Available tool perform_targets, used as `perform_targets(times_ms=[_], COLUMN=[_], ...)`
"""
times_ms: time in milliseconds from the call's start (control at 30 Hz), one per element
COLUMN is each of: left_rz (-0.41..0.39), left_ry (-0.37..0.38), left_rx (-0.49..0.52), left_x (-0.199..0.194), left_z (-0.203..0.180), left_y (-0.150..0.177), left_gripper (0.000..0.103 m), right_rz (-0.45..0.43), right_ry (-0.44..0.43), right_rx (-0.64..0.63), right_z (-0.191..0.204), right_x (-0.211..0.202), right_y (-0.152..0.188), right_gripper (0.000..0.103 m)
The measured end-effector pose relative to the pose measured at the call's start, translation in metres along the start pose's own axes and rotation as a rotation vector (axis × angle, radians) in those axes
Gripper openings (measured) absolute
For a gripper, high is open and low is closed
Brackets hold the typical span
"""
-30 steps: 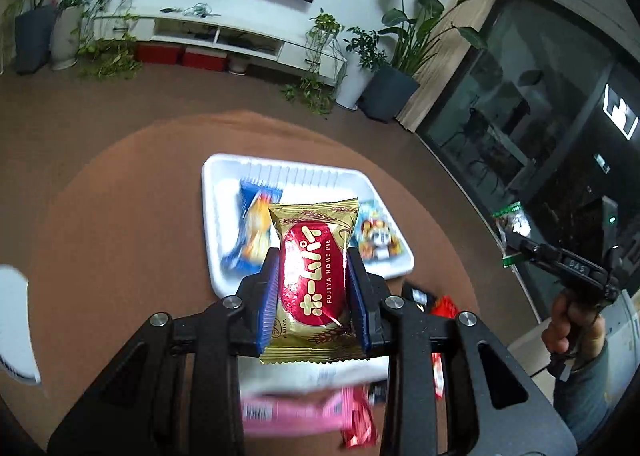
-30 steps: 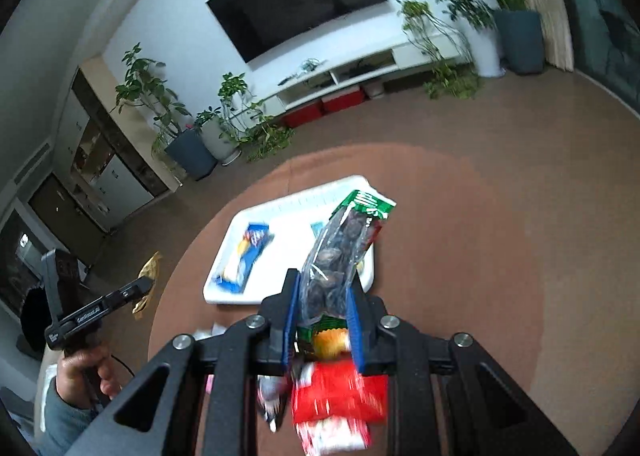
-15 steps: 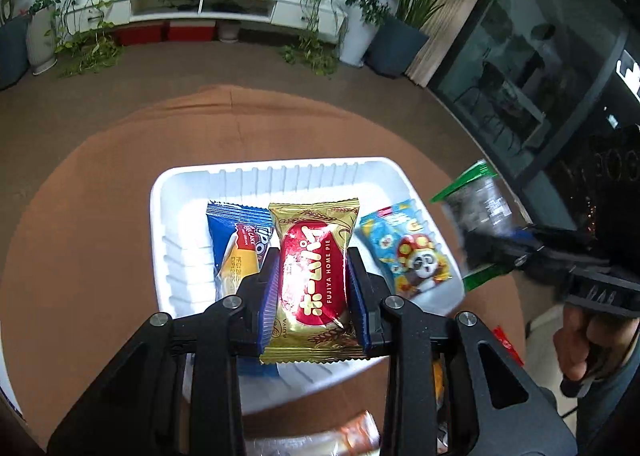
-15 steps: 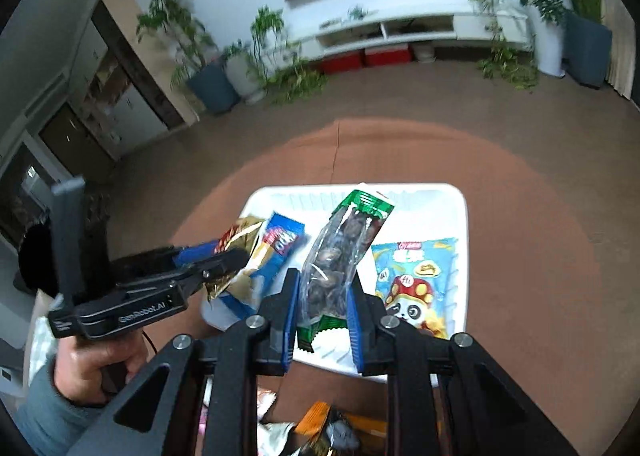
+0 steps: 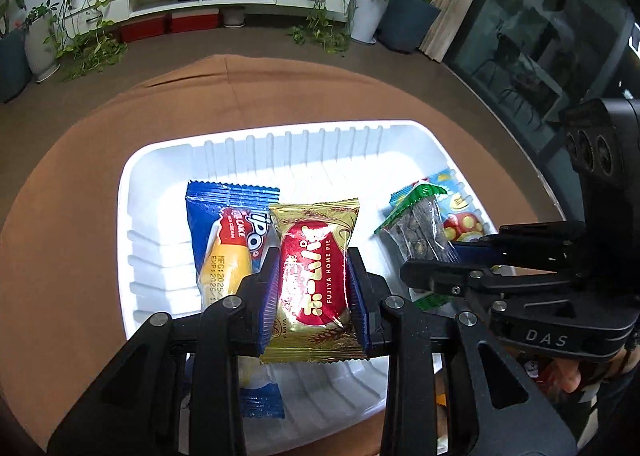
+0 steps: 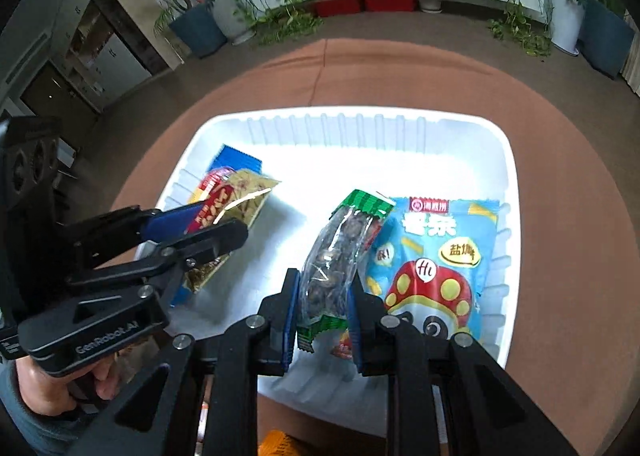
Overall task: Organize snacks
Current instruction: 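Carry the pie packet with the left gripper while the right gripper carries the nut bag to the tray, then open both grippers to release the packets into the tray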
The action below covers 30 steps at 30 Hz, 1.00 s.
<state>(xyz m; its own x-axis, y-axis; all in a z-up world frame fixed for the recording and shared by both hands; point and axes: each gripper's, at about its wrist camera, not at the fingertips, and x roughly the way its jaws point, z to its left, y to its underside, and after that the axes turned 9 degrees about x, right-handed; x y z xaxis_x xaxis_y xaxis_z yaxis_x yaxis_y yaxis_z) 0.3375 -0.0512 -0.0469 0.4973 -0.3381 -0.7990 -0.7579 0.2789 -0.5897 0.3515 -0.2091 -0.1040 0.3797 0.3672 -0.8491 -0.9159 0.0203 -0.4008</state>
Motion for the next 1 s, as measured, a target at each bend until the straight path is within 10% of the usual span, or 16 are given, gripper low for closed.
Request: perform_targets(times_ms=[633,1000], left_rz=[0.045,-0.099], left_ry=[-0.012,0.019], left_rx=[-0.011,-0.015], left_x=[0.033,-0.038], left_z=[0.000,-0.007], left_y=[-0.010,0.003], left_gripper=[0.031,0.094], right_rz=[0.007,-0.192], right_ry=[0.009,-0.076], right_rx=[-0.013,0.078], right_z=[0.001,-0.002], right_x=[-0.001,-0.084], right_y=[0.000,0.017], right_gripper=[0.036,0.080])
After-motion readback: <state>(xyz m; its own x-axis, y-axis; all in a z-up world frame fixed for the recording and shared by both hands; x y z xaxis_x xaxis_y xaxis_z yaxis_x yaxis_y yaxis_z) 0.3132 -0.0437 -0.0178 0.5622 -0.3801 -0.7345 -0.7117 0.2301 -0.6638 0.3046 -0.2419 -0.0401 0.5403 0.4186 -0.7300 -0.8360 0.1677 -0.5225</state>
